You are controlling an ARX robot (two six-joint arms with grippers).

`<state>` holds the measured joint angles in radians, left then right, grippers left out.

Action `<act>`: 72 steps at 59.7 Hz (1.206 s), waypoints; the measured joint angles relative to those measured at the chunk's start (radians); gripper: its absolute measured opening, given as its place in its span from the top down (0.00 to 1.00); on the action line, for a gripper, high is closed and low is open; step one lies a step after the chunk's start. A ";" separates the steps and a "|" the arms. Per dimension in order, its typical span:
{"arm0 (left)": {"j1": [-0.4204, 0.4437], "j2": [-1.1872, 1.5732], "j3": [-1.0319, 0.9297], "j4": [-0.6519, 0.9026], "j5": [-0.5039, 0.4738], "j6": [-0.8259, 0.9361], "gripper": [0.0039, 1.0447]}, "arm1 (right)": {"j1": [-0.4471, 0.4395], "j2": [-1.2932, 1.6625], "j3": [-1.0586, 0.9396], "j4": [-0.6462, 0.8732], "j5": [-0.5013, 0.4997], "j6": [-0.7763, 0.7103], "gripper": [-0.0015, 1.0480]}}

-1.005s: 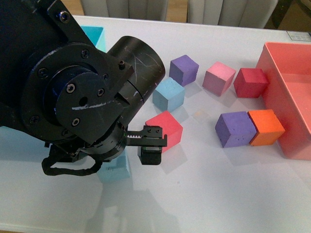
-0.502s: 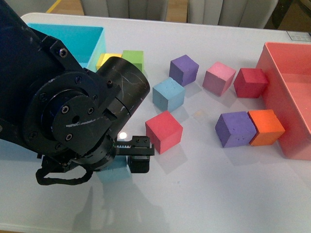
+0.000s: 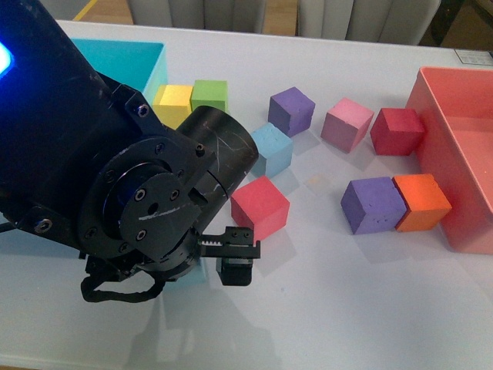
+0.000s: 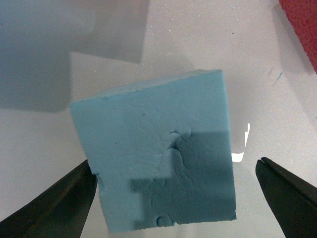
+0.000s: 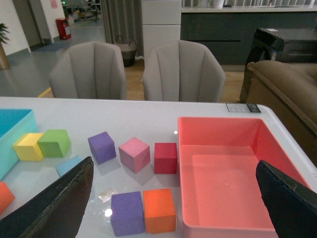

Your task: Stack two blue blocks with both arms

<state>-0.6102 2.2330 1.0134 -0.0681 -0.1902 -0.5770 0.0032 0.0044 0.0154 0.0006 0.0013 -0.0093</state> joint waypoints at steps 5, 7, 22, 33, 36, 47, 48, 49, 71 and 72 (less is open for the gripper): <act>-0.003 0.000 0.001 -0.003 -0.001 0.000 0.18 | 0.000 0.000 0.000 0.000 0.000 0.000 0.09; -0.004 0.000 0.000 -0.003 -0.004 0.000 0.23 | 0.000 0.000 0.000 0.000 0.000 0.000 0.09; -0.010 -0.052 -0.054 -0.003 -0.028 0.013 0.52 | 0.000 0.000 0.000 0.000 0.000 0.000 0.09; -0.016 -0.163 -0.131 -0.010 -0.052 0.035 0.60 | 0.000 0.000 0.000 0.000 0.000 0.000 0.09; -0.016 -0.201 -0.142 -0.023 -0.062 0.043 0.61 | 0.000 0.000 0.000 0.000 0.000 0.000 0.09; -0.012 -0.338 -0.127 -0.084 -0.092 0.097 0.62 | 0.000 0.000 0.000 0.000 0.000 0.000 0.09; -0.011 -0.348 -0.117 -0.091 -0.095 0.107 0.62 | 0.000 0.000 0.000 0.000 0.000 0.000 0.09; -0.011 -0.352 -0.111 -0.095 -0.095 0.109 0.62 | 0.000 0.000 0.000 0.000 0.000 0.000 0.09; -0.013 -0.230 0.241 -0.229 -0.099 0.259 0.62 | 0.000 0.000 0.000 0.000 0.000 0.000 0.09; -0.013 -0.222 0.253 -0.232 -0.098 0.264 0.62 | 0.000 0.000 0.000 0.000 0.000 0.000 0.09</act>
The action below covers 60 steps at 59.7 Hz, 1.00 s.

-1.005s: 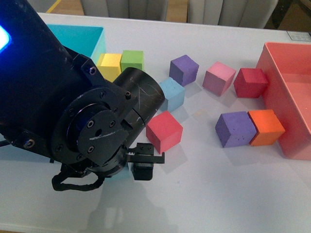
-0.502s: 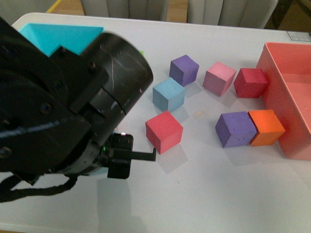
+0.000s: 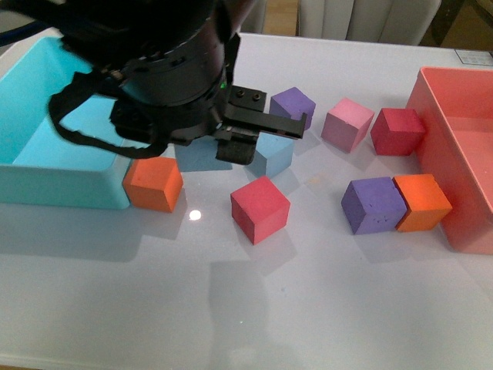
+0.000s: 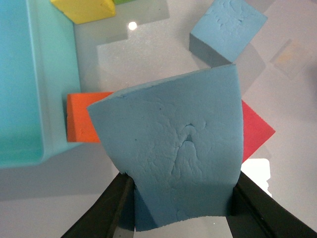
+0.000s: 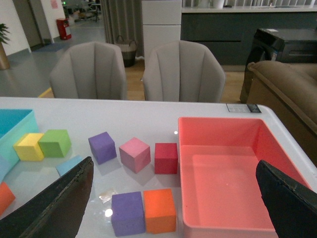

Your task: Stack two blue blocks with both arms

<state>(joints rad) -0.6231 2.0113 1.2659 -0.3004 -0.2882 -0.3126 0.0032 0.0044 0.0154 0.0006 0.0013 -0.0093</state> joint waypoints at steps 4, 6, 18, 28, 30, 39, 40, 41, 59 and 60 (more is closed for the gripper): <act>0.000 0.052 0.072 -0.026 0.008 0.015 0.62 | 0.000 0.000 0.000 0.000 0.000 0.000 0.09; -0.001 0.078 0.111 -0.039 0.008 0.023 0.63 | 0.000 0.000 0.000 0.000 0.000 0.000 0.09; -0.003 0.245 0.365 -0.119 0.025 0.066 0.63 | 0.000 0.000 0.000 0.000 0.000 0.000 0.09; -0.003 0.364 0.529 -0.183 0.027 0.102 0.63 | 0.000 0.000 0.000 0.000 0.000 0.000 0.09; -0.003 0.384 0.555 -0.193 0.027 0.107 0.63 | 0.000 0.000 0.000 0.000 0.000 0.000 0.09; -0.003 0.457 0.645 -0.224 0.034 0.124 0.63 | 0.000 0.000 0.000 0.000 0.000 0.000 0.09; -0.003 0.465 0.654 -0.227 0.034 0.128 0.63 | 0.000 0.000 0.000 0.000 0.000 0.000 0.09; -0.003 0.467 0.658 -0.229 0.035 0.129 0.63 | 0.000 0.000 0.000 0.000 0.000 0.000 0.09; 0.009 0.550 0.764 -0.267 0.038 0.145 0.63 | 0.000 0.000 0.000 0.000 0.000 0.000 0.09; 0.010 0.552 0.765 -0.268 0.038 0.144 0.63 | 0.000 0.000 0.000 0.000 0.000 0.000 0.09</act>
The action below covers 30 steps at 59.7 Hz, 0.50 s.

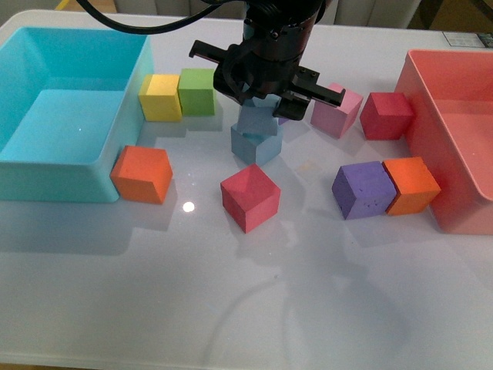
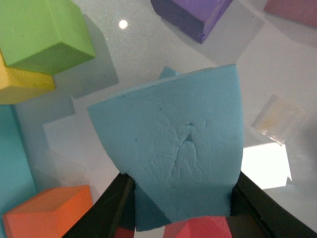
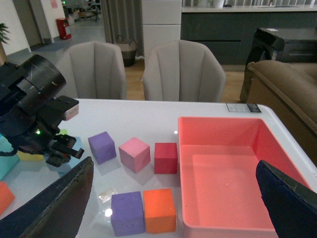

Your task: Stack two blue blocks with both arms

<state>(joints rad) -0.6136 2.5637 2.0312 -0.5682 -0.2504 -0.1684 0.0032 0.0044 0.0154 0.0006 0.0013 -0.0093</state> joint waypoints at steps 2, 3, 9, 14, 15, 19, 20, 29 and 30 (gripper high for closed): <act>0.001 0.006 0.005 -0.002 0.000 0.000 0.63 | 0.000 0.000 0.000 0.000 0.000 0.000 0.09; 0.002 0.010 0.006 -0.002 -0.001 0.000 0.63 | 0.000 0.000 0.000 0.000 0.000 0.000 0.09; 0.005 0.024 0.011 -0.007 -0.001 0.000 0.63 | 0.000 0.000 0.000 0.000 0.000 0.000 0.09; 0.007 0.027 0.014 -0.007 -0.001 -0.001 0.63 | 0.000 0.000 0.000 0.000 0.000 0.000 0.09; 0.007 0.027 0.015 -0.007 -0.001 0.000 0.63 | 0.000 0.000 0.000 0.000 0.000 0.000 0.09; 0.007 0.027 0.016 -0.007 -0.002 0.000 0.64 | 0.000 0.000 0.000 0.000 0.000 0.000 0.09; 0.007 0.028 0.016 -0.007 -0.002 0.000 0.64 | 0.000 0.000 0.000 0.000 0.000 0.000 0.09; 0.007 0.028 0.016 -0.005 -0.005 -0.001 0.47 | 0.000 0.000 0.000 0.000 0.000 0.000 0.09; 0.007 0.028 0.015 -0.005 -0.005 -0.001 0.46 | 0.000 0.000 0.000 0.000 0.000 0.000 0.09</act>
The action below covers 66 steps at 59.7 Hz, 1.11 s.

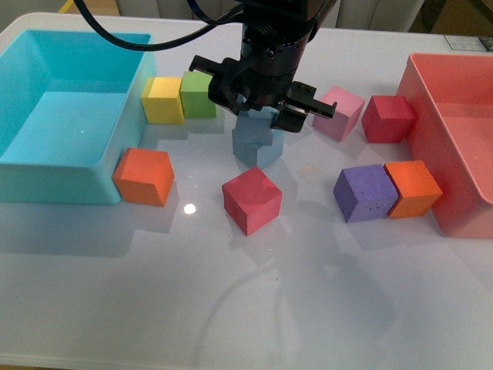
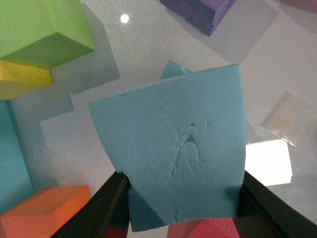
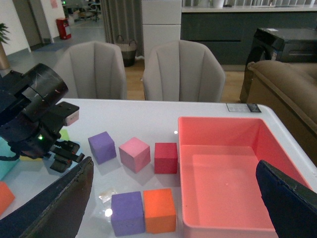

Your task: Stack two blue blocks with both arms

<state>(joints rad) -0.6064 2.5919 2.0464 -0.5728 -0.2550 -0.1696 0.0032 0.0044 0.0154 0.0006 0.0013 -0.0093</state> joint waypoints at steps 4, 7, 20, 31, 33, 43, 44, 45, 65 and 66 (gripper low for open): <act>0.000 0.000 -0.008 0.009 -0.004 0.000 0.34 | 0.000 0.000 0.000 0.000 0.000 0.000 0.09; 0.001 -0.003 -0.024 0.016 -0.008 -0.001 0.22 | 0.000 0.000 0.000 0.000 0.000 0.000 0.09; 0.007 -0.050 -0.105 0.042 -0.008 -0.007 0.08 | 0.000 0.000 0.000 0.000 0.000 0.000 0.09; 0.007 -0.159 -0.203 0.090 -0.006 -0.022 0.08 | 0.000 0.000 0.000 0.000 0.000 0.000 0.09; 0.007 -0.193 -0.238 0.109 -0.003 -0.028 0.08 | 0.000 0.000 0.000 0.000 0.000 0.000 0.09; 0.012 -0.372 -0.442 0.211 0.024 -0.068 0.08 | 0.000 0.000 0.000 0.000 0.000 0.000 0.09; 0.013 -0.385 -0.456 0.217 0.026 -0.072 0.08 | 0.000 0.000 0.000 0.000 0.000 0.000 0.09; 0.015 -0.409 -0.484 0.233 0.028 -0.076 0.08 | 0.000 0.000 0.000 0.000 0.000 0.000 0.09; 0.156 -0.856 -0.931 0.426 0.031 -0.144 0.08 | 0.000 0.000 0.000 0.000 0.000 0.000 0.09; 0.166 -0.881 -0.954 0.431 0.031 -0.146 0.08 | 0.000 0.000 0.000 0.000 0.000 0.000 0.09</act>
<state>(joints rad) -0.4400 1.7111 1.0927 -0.1417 -0.2241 -0.3153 0.0032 0.0044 0.0154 0.0006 0.0013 -0.0090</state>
